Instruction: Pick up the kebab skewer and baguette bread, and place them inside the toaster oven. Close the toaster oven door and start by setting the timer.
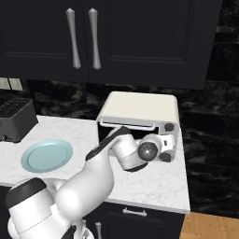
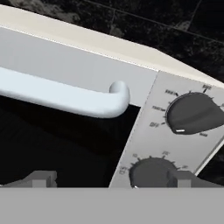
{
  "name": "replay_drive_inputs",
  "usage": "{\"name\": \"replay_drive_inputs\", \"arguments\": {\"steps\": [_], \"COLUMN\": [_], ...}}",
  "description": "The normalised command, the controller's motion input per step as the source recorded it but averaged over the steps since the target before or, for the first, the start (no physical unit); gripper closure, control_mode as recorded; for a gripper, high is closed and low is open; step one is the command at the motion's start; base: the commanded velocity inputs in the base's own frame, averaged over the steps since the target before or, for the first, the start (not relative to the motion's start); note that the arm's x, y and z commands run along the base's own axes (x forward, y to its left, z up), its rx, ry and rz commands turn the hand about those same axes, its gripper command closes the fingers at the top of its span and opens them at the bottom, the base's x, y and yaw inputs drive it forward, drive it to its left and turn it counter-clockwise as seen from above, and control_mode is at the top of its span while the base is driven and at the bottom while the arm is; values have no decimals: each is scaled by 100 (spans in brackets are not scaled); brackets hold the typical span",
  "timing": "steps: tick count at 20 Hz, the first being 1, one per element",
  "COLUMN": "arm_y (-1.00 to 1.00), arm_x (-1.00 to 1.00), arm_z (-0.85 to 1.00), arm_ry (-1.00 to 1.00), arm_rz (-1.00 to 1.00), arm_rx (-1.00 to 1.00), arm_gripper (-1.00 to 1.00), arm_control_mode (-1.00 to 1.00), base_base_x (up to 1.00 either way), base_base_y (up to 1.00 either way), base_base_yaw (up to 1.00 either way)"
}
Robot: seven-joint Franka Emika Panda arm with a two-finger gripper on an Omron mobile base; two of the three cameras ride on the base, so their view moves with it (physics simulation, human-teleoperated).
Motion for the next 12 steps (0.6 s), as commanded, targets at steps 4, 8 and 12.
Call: {"name": "replay_drive_inputs", "arguments": {"steps": [4,8,12], "arm_y": [-62,-47,-13], "arm_x": [-1,0,0], "arm_z": [-25,-31,-9], "arm_ry": [-2,-11,-14], "arm_rz": [-1,0,0], "arm_rx": [7,11,15], "arm_gripper": [-100,-100,-100], "arm_control_mode": [-100,-100,-100], "base_base_x": [0,0,0], "base_base_y": [0,0,0], "base_base_yaw": [0,0,0]}}
